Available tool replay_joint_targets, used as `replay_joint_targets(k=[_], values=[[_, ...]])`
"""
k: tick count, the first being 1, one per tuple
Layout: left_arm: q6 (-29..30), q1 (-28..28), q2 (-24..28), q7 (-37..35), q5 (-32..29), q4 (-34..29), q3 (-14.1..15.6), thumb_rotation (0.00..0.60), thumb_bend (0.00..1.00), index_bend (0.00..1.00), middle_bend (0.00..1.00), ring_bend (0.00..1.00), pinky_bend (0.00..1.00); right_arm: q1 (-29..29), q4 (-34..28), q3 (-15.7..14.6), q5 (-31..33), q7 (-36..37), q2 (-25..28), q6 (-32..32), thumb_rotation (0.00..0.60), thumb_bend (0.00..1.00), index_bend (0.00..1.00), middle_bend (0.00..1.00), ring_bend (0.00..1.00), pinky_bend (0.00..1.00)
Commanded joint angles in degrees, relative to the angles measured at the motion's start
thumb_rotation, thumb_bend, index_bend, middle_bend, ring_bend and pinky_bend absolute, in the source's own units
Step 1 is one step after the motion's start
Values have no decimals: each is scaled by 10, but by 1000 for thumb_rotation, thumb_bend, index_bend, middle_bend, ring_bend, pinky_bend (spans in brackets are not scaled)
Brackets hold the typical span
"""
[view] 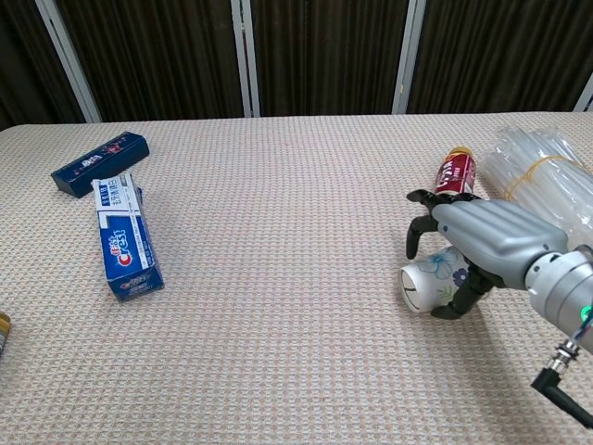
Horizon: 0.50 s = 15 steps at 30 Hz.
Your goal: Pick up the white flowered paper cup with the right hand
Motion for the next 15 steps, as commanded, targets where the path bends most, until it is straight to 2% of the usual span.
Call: replay_joint_targets(k=[1,10,15], values=[[0,0,0,0,0,0,0,600,12,0,0,0,0,-3,7,-1,-5,1,-3,0,600,174,427,17,0,0],[1,0,-1,2,-1,-1,0,600,14,0,0,0,0,-9,15,4,-21,10,-7,-1,600,192,491,56,0,0],[0,0,0,1,-1,-1,0,600,13,0,0,0,0,-13,2,12,-50,41,-2,2,600,195,495,61,0,0]])
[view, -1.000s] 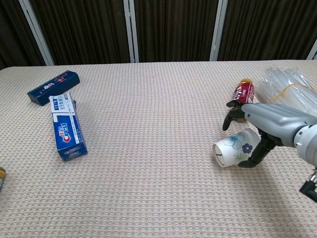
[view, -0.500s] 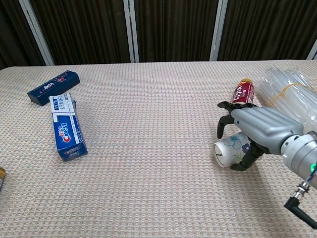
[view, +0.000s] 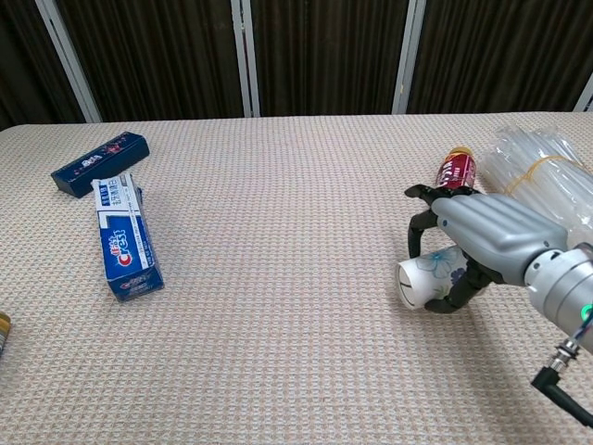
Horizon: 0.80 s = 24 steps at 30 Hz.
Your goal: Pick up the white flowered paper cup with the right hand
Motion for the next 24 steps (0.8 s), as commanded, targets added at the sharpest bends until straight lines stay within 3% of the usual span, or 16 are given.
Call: replay_joint_targets(k=[1,8,13,18,24], values=[[0,0,0,0,0,0,0,600,13,0,0,0,0,-3,-17,9,-23,34,5,3,600,195,495,62,0,0],[2,1,-1,2,-1,0,0,600,14,0,0,0,0,-19,-83,76,30,194,11,-35,600,192,496,65,0,0],[3,1,-2,3,-1,0,-1,600,13,0,0,0,0,-25,-81,129,64,302,-1,-62,600,190,496,65,0,0],[2,0,-4,7,-4,-1,-2,600,14,0,0,0,0,-35,-55,146,55,390,-25,-65,600,185,496,65,0,0],[3,0,-4,8,-4,0,-2,600,13,0,0,0,0,-44,-3,136,33,449,-53,-66,600,182,496,65,0,0]])
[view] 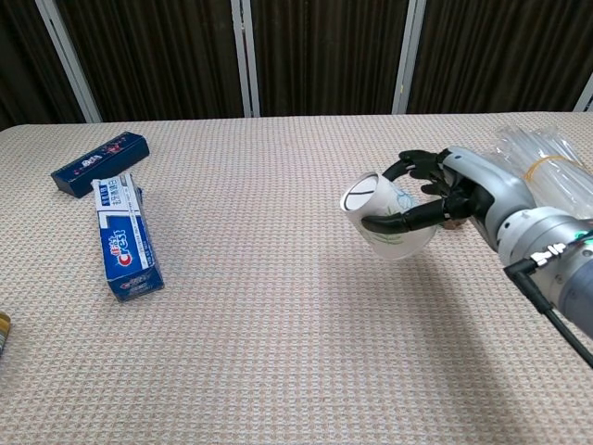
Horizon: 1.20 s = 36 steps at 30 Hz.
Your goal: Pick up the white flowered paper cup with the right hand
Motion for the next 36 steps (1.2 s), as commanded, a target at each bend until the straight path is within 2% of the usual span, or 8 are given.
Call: replay_joint_targets(k=[1,9,15,26,36], values=[[0,0,0,0,1,0,0,600,13,0,0,0,0,-8,38,-5,-15,30,-23,-3,600,182,496,65,0,0],[1,0,0,-1,2,2,1,600,15,0,0,0,0,-19,96,-29,-28,45,-48,-7,600,183,496,65,0,0],[2,0,-1,0,2,2,0,600,13,0,0,0,0,-29,103,-37,-26,37,-51,-6,600,183,496,65,0,0],[3,1,-2,1,2,1,0,600,14,0,0,0,0,-46,95,-34,-36,26,-42,13,600,182,490,61,0,0],[3,1,-1,0,2,1,0,600,13,0,0,0,0,-68,56,-44,-31,-17,-4,28,600,183,360,9,0,0]])
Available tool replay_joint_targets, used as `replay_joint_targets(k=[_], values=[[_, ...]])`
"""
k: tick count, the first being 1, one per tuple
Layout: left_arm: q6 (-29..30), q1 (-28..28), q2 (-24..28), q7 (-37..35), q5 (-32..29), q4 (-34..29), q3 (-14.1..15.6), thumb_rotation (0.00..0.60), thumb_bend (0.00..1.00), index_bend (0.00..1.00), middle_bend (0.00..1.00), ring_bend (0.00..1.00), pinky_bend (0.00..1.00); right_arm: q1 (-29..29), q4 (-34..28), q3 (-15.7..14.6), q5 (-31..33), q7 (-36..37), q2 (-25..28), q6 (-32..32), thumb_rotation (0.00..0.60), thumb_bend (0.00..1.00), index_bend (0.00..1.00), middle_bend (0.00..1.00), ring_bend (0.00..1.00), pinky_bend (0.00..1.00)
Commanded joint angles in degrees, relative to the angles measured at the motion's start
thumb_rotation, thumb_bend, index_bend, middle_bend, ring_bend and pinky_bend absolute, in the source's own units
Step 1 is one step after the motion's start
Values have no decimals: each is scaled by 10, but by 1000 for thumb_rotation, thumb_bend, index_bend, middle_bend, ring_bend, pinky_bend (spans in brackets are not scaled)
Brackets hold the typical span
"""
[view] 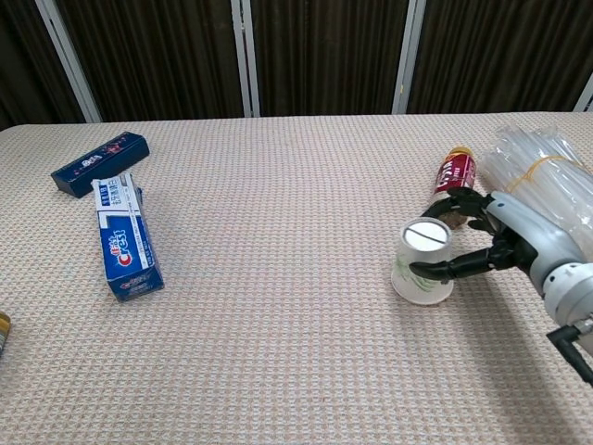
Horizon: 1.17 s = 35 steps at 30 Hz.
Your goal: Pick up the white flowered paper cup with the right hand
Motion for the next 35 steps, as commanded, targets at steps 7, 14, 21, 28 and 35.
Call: replay_joint_targets(k=[7,14,21,28,35], values=[[-1,0,1,-1,0,0,0,600,12,0,0,0,0,-11,-28,0,9,-39,30,9,600,183,215,0,0,0],[0,0,1,-1,-1,-1,0,600,13,0,0,0,0,-8,-65,-4,-76,-88,84,53,600,164,183,0,0,0],[0,0,1,-2,-1,-1,0,600,12,0,0,0,0,-3,-100,-14,-148,-167,222,53,600,102,69,0,0,0],[-1,0,2,-1,-1,-3,0,600,13,0,0,0,0,-19,-105,-27,-130,-232,321,41,600,53,0,0,0,0],[-3,0,3,-3,-3,-3,0,600,13,0,0,0,0,-19,-78,-28,-111,-267,323,44,600,53,0,0,0,0]])
